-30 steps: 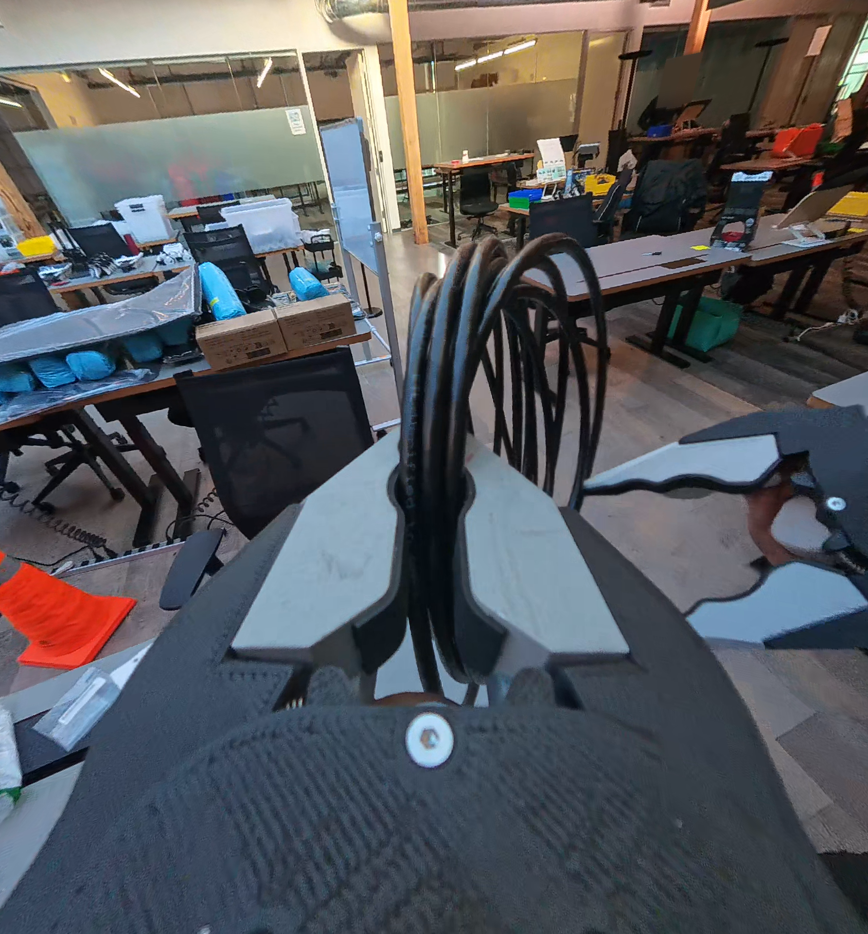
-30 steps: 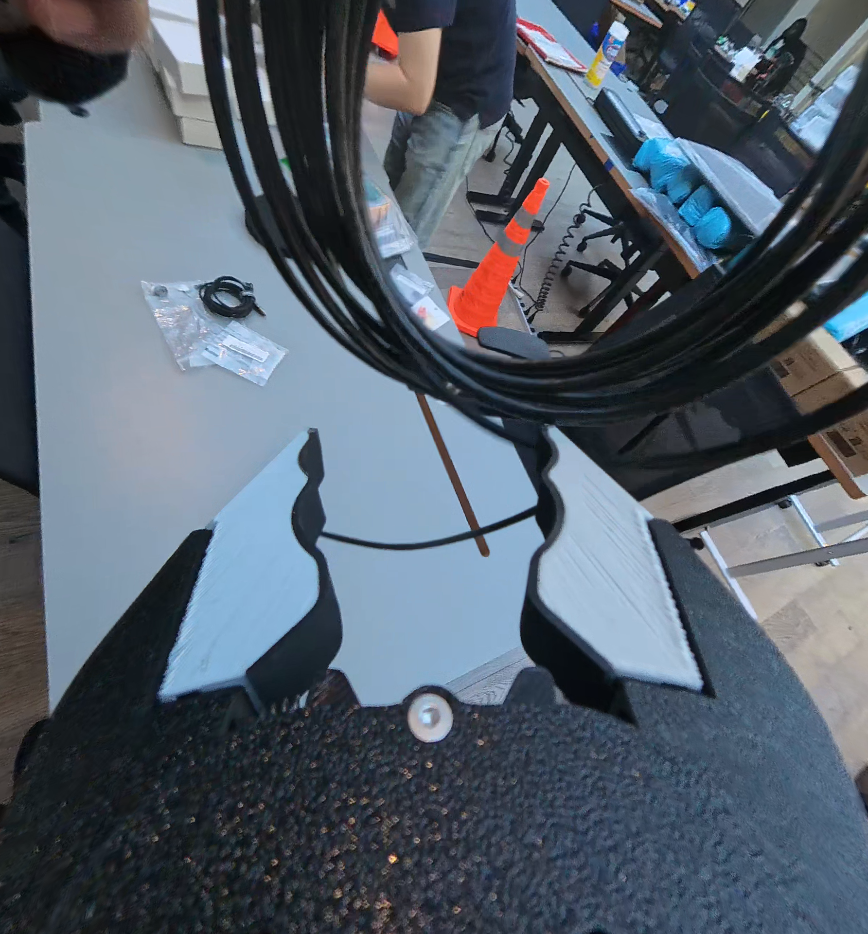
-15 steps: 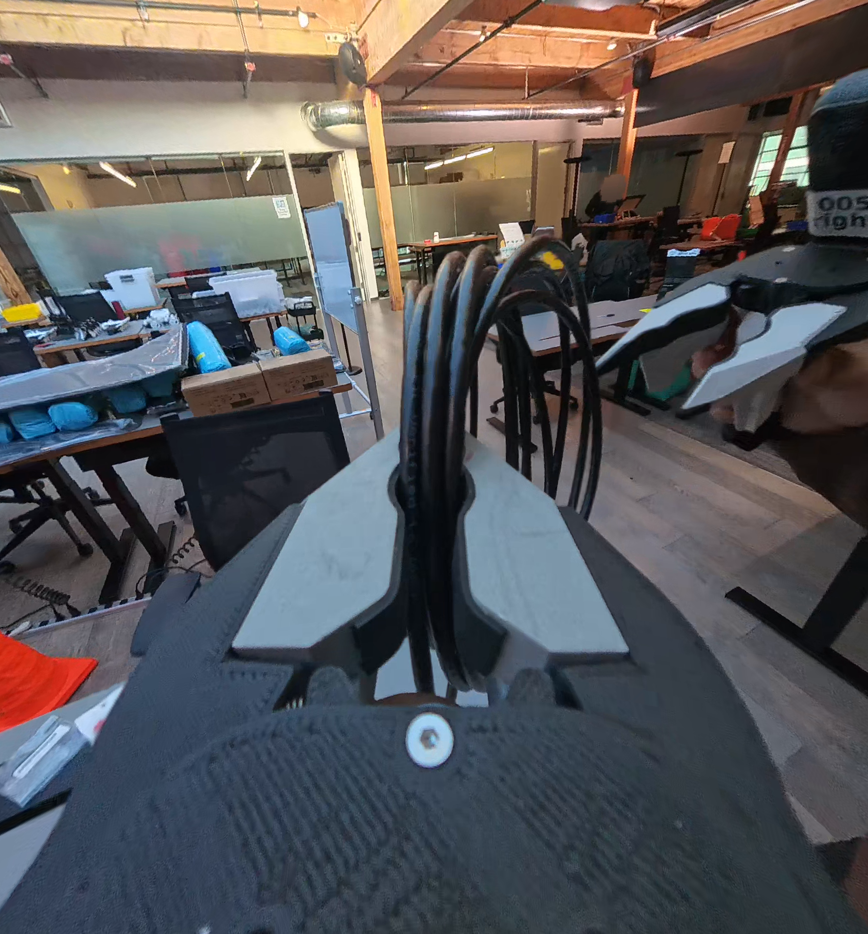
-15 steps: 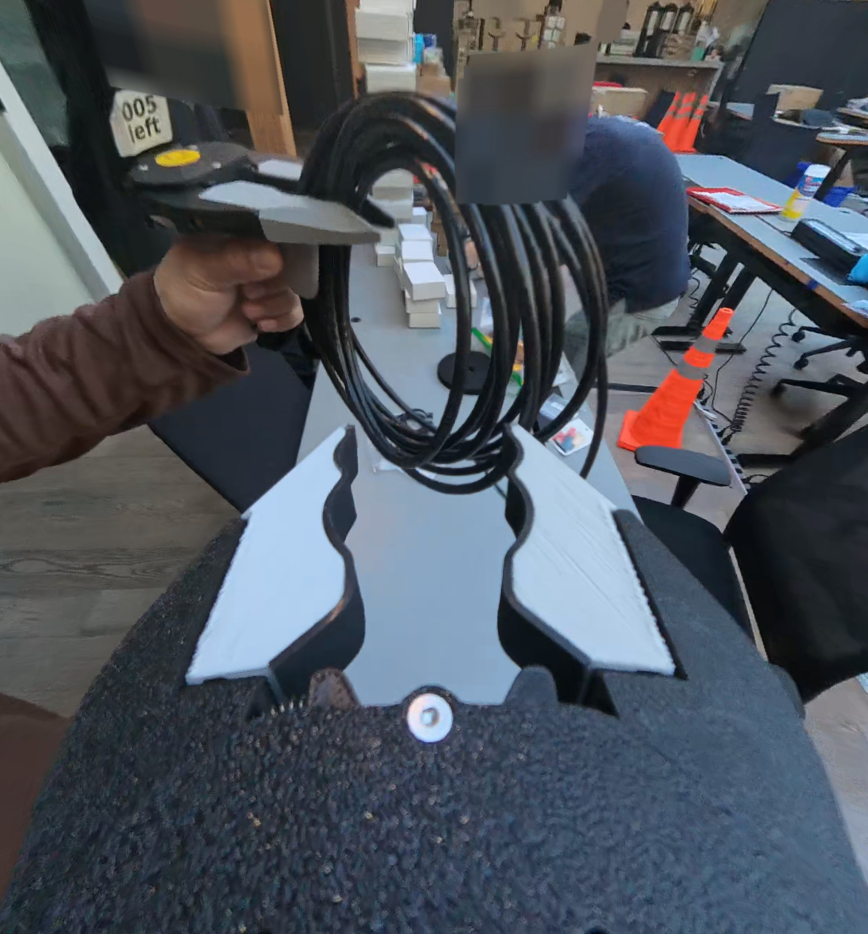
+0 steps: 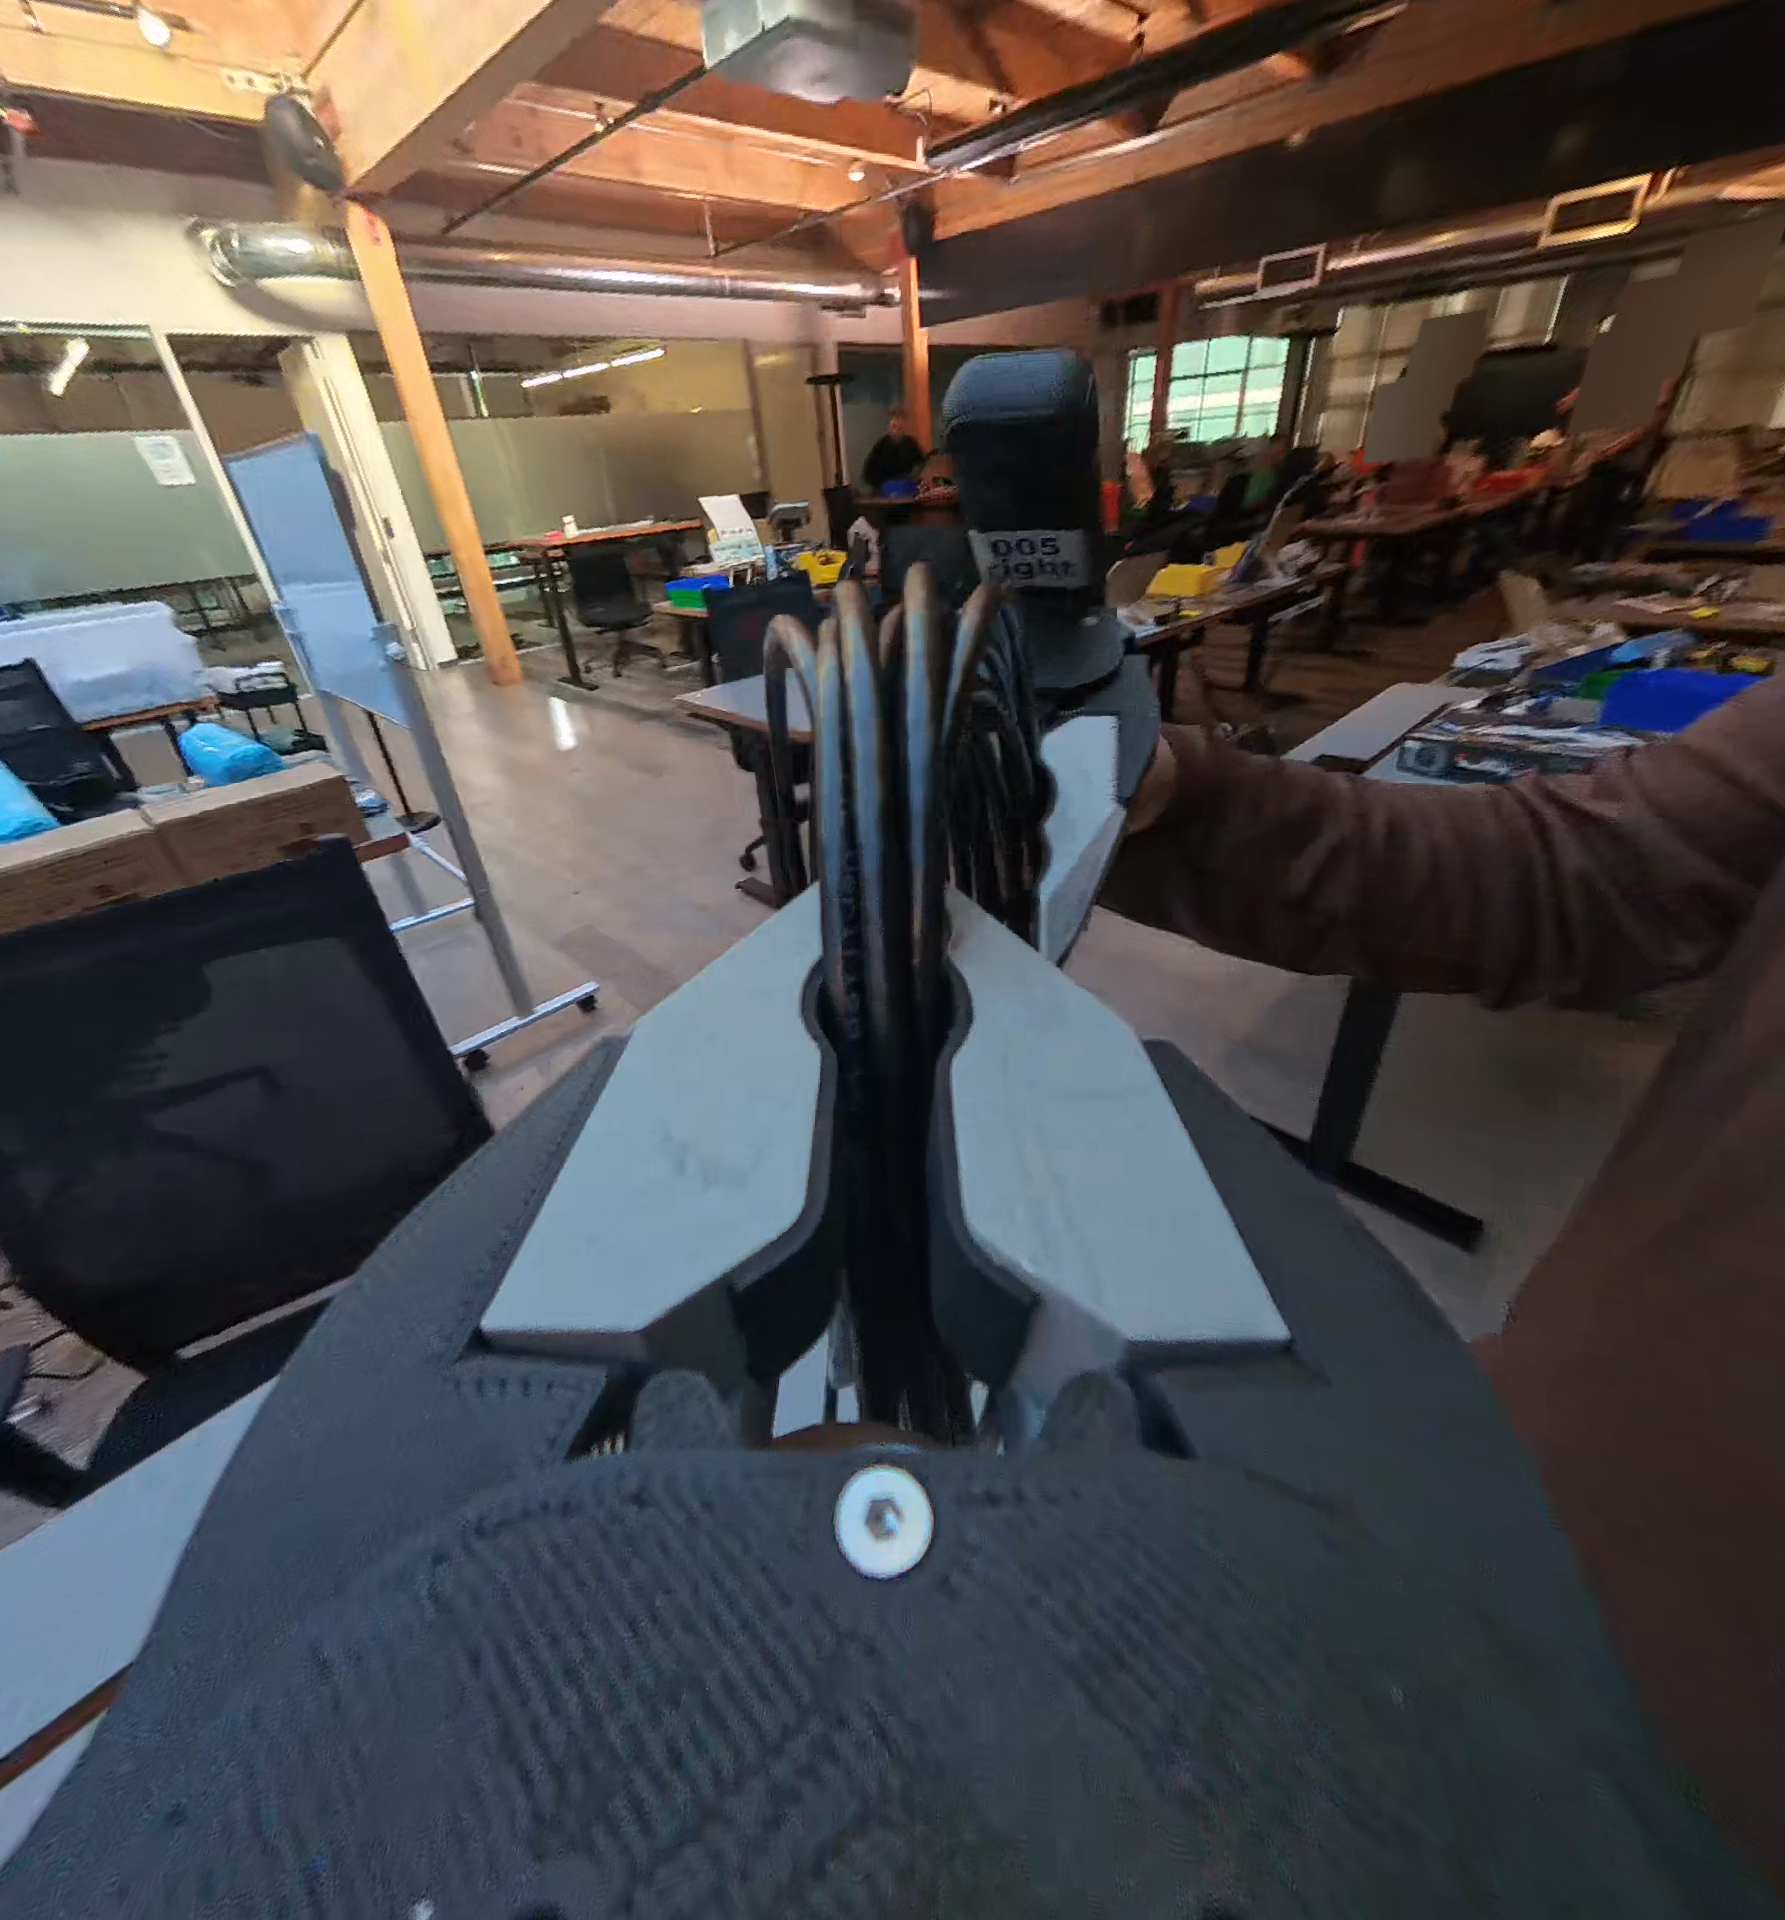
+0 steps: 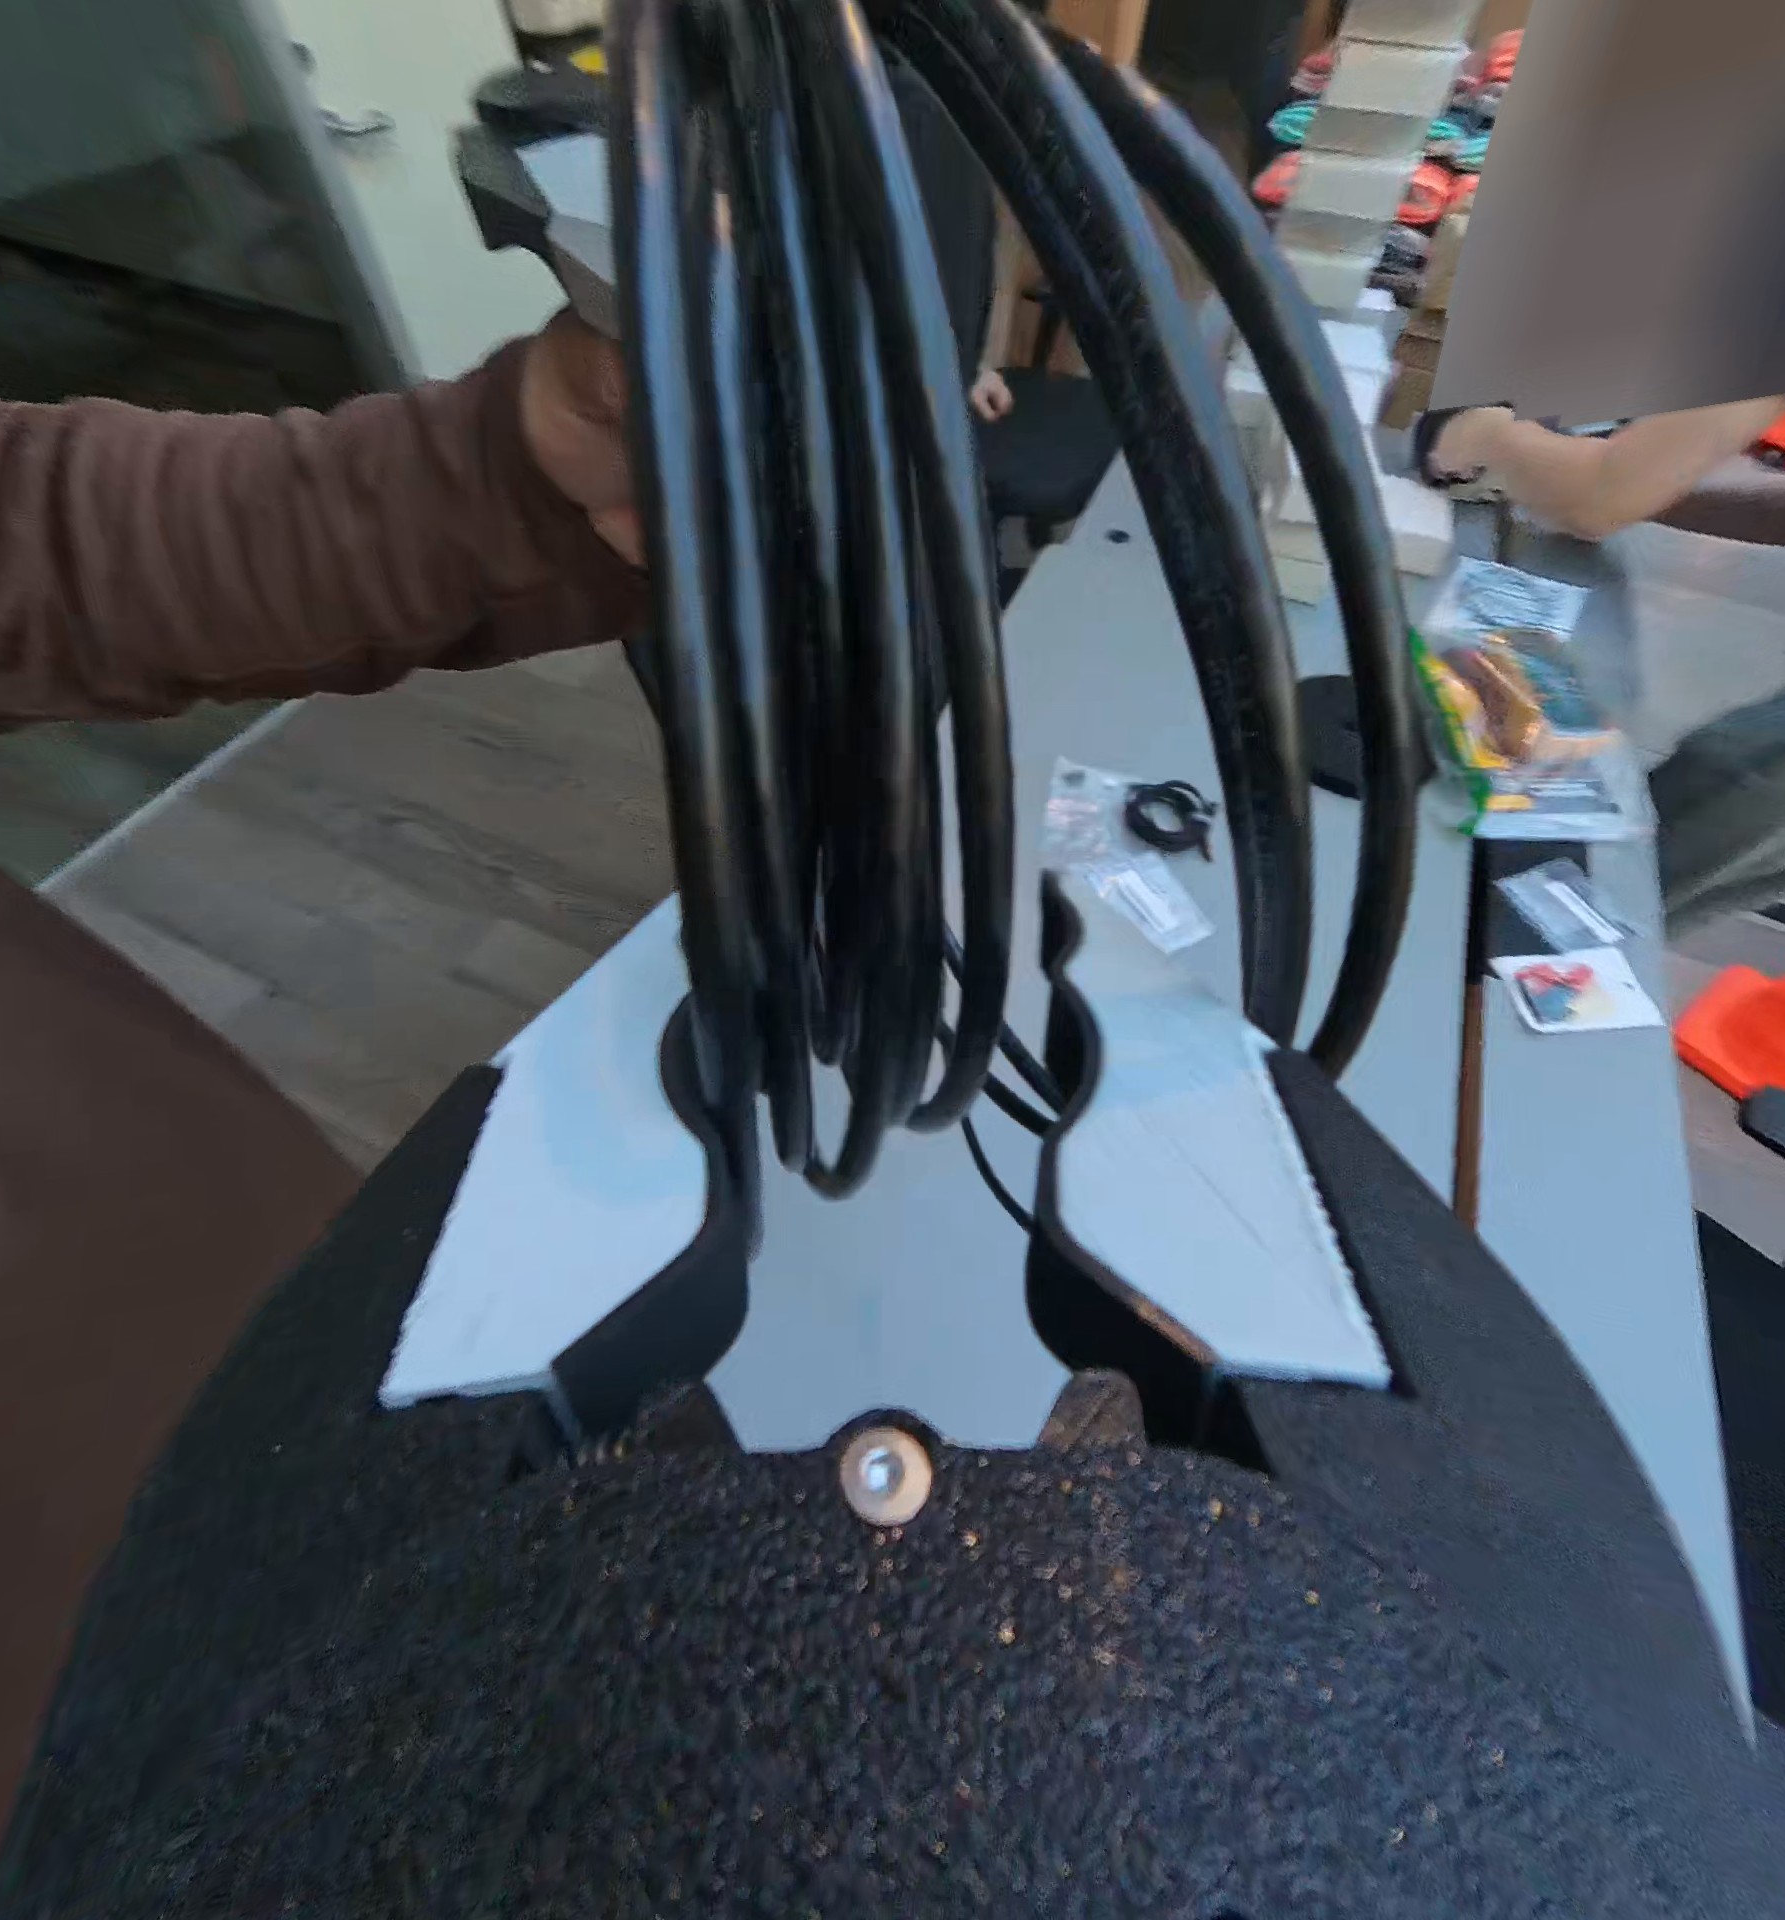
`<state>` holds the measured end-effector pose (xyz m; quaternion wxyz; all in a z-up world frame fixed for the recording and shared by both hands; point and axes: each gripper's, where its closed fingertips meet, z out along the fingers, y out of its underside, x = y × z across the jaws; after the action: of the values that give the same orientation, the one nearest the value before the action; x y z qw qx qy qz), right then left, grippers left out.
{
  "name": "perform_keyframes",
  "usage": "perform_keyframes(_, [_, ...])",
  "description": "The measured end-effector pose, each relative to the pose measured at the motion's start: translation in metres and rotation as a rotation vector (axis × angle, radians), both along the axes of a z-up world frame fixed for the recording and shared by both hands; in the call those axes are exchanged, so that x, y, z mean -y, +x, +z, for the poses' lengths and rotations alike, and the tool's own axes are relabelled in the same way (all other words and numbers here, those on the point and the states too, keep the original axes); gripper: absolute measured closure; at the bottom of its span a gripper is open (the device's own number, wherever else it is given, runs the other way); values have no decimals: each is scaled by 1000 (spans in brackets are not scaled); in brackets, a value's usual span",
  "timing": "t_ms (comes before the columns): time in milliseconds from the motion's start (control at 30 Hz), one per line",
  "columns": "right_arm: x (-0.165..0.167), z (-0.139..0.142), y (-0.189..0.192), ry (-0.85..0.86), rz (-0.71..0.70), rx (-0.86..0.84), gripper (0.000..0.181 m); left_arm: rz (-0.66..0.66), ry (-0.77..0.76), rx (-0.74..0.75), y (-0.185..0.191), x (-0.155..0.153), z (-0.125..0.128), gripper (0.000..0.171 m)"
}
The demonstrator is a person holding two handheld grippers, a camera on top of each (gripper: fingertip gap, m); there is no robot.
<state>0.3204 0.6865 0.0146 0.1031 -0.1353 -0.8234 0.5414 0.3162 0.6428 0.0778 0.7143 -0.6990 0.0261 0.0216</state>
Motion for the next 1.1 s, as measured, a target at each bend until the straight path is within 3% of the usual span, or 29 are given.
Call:
perform_keyframes(67, [2, -11, 2, 24, 2, -2, 157, 11, 25, 82, 1, 6, -19, 164])
perform_keyframes(200, [2, -44, -17, 49, -35, 316, 161, 211, 161, 467, -15, 15, -85, 164])
perform_keyframes(300, [-10, -97, -82, 259, -160, 343, 152, 438, 239, 773, -39, 20, -178, 165])
perform_keyframes(367, [-27, -152, -122, 492, -278, 375, 117, 613, 247, 890, -62, 24, -253, 165])
perform_keyframes(467, [-42, -203, -144, 647, -382, 464, 127, 790, 180, 1121, -92, 27, -374, 164])
perform_keyframes(533, [-39, -208, -144, 609, -408, 447, 128, 891, -5, 1113, -104, 37, -440, 149])
perform_keyframes(567, [-37, -207, -140, 573, -407, 445, 128, 921, -52, 1093, -110, 47, -455, 129])
perform_keyframes(600, [-39, -208, -134, 546, -408, 445, 127, 957, -107, 1134, -114, 58, -471, 97])
perform_keyframes(633, [-42, -209, -127, 530, -405, 448, 125, 962, -173, 1195, -114, 68, -483, 68])
perform_keyframes(800, [-77, -206, -78, 476, -390, 467, 121, 1052, -390, 1182, -94, 140, -504, 61])
perform_keyframes(833, [-86, -201, -69, 486, -387, 470, 121, 1035, -412, 1216, -80, 146, -509, 53])
perform_keyframes(900, [-105, -194, -55, 551, -405, 472, 118, 975, -407, 1248, -50, 151, -508, 56])
perform_keyframes(967, [-114, -190, -50, 604, -452, 433, 105, 1002, -394, 1203, -28, 162, -500, 56])
perform_keyframes(1033, [-96, -191, -43, 542, -464, 402, 105, 1031, -375, 1150, -10, 171, -490, 59])
perform_keyframes(1100, [-52, -207, -25, 415, -405, 447, 104, 1011, -369, 1121, 9, 170, -486, 59])
